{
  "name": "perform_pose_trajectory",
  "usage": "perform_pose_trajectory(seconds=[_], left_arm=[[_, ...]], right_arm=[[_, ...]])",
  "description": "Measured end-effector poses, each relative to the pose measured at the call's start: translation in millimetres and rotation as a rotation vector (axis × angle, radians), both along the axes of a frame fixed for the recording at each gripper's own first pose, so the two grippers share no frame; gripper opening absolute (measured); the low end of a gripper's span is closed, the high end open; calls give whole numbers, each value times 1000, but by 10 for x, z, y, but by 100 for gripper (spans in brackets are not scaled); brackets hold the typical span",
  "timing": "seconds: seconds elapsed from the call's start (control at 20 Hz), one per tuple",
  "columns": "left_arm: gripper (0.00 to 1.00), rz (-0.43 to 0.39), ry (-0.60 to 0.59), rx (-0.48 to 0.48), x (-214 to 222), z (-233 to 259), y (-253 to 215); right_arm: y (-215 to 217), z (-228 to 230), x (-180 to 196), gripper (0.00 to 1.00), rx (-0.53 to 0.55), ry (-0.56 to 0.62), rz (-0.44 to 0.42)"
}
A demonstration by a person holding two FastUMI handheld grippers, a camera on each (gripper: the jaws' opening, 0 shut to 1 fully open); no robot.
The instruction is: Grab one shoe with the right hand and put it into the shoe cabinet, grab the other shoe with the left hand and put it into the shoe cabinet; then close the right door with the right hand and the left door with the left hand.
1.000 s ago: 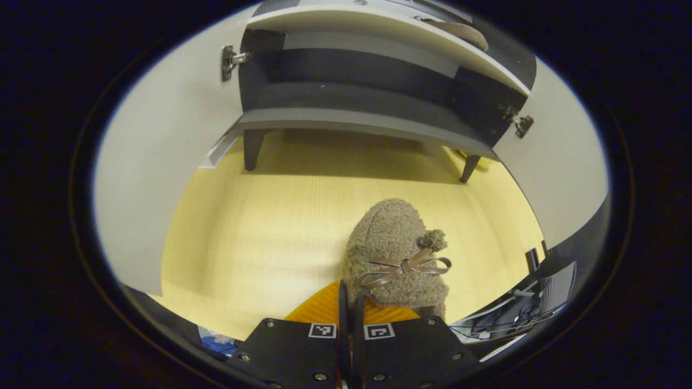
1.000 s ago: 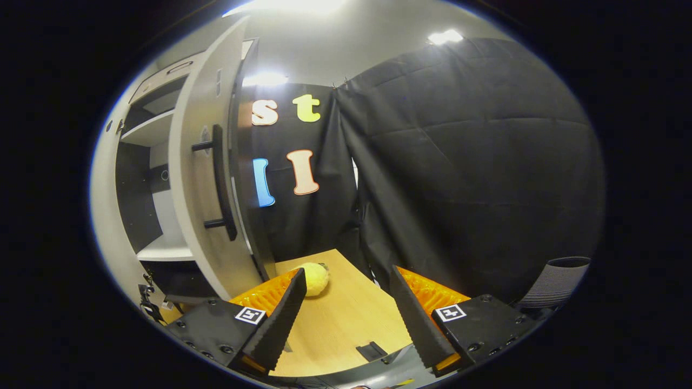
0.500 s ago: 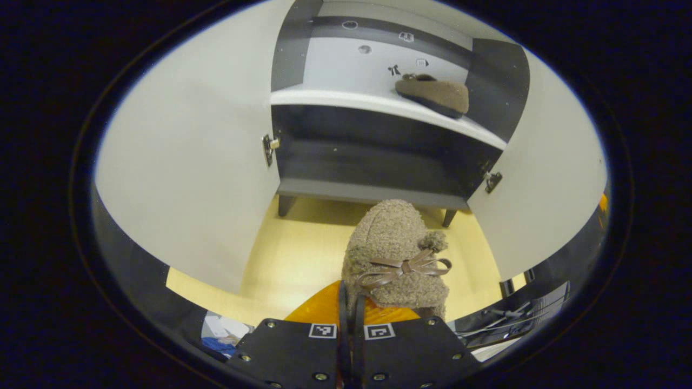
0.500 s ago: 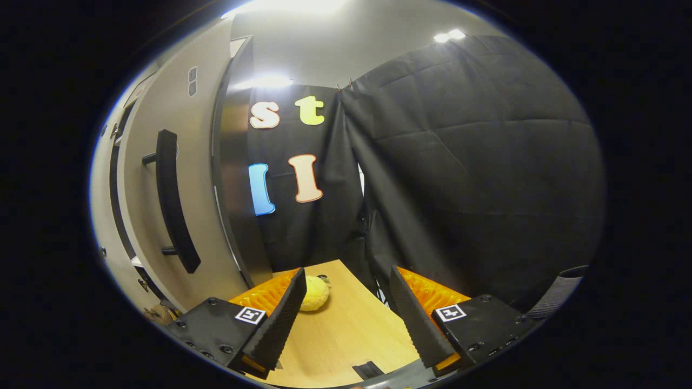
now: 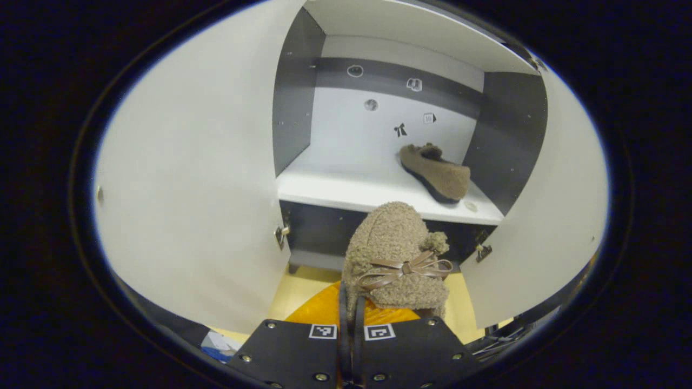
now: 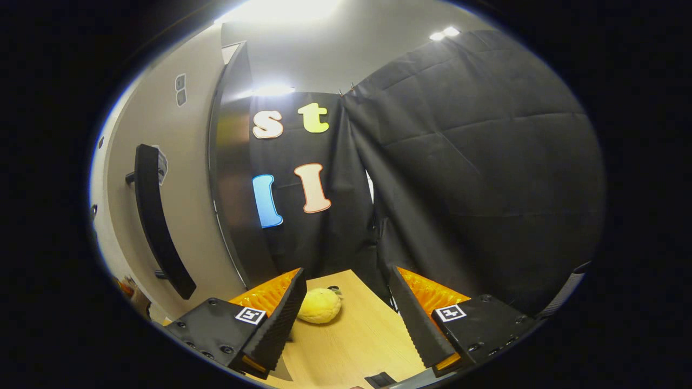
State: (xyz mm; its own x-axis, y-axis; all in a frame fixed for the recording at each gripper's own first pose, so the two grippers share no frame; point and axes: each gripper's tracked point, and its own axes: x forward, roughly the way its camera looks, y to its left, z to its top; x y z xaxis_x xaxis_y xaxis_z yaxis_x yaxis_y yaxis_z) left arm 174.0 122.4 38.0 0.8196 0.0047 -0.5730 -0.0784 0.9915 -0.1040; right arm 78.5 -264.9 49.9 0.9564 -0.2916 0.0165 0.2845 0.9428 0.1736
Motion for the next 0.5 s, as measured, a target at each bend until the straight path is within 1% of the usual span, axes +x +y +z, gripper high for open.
perform_pose_trajectory(seconds=[0.15, 0.2, 0.25, 0.35, 0.4, 0.5], left_arm=[[3, 17, -53, -22, 387, 373, 353], [4, 24, -67, -17, 674, 401, 368], [4, 30, -86, -8, 720, 359, 311], [4, 40, -135, -12, 1040, 697, 447], [3, 41, -157, -27, 1265, 722, 417], [3, 41, -195, -41, 1568, 868, 402]], right_arm=[[-34, 38, 14, 98, 15, -12, -5], [-63, 55, 4, 98, 18, -17, -12], [-93, 67, -14, 98, 20, -23, -23], [-136, 99, -58, 98, 31, -39, -43], [-148, 120, -77, 98, 34, -46, -52], [-193, 137, -137, 98, 30, -55, -72]])
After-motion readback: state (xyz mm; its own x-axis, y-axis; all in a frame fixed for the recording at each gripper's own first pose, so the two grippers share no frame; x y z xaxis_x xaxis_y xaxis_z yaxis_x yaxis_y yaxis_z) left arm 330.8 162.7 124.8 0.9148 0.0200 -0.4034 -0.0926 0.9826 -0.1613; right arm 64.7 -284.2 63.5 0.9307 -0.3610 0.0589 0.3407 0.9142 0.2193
